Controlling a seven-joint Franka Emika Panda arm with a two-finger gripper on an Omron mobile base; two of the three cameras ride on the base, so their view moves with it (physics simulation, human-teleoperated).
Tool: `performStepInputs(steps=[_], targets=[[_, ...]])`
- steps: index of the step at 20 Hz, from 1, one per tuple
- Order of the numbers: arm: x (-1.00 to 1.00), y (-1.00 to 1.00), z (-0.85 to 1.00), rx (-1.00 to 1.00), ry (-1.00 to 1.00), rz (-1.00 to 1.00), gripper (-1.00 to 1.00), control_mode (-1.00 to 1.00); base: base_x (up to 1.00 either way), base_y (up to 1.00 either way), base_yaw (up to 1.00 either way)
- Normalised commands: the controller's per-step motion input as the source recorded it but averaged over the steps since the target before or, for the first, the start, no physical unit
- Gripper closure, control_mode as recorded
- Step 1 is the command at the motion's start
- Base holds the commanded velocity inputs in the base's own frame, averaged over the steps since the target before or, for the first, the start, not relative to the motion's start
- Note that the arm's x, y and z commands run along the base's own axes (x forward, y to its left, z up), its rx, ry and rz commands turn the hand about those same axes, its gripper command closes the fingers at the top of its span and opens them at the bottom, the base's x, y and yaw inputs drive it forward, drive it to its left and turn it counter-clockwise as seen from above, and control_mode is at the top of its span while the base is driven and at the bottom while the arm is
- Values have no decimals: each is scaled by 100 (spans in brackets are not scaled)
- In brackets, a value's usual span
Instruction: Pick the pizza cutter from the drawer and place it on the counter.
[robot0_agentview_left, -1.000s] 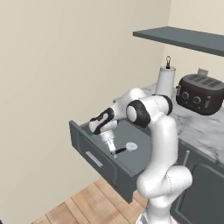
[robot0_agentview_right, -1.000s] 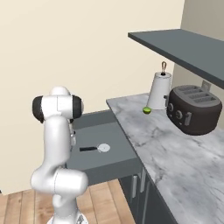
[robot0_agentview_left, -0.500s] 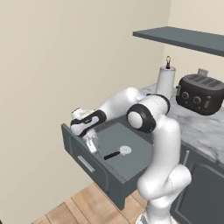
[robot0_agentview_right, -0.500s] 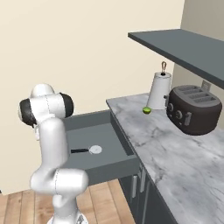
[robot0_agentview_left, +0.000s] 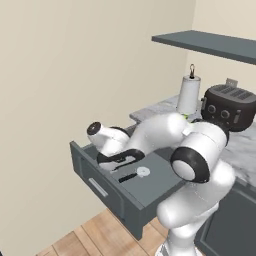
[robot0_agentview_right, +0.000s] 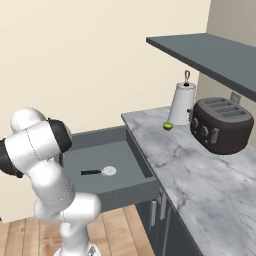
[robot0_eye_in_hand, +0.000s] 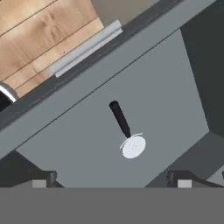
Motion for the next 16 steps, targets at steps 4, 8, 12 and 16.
performStepInputs(steps=[4,8,12,16], targets=[[35,-70,100,33,-12,25,-100,-100,0,0,0],[31,-52,100,36,17,33,-100,-100,0,0,0],[29,-14,41,29,41,45,-100,-100,0,0,0],[9,-17,-28,6,29,44,-100,-100,0,0,0]])
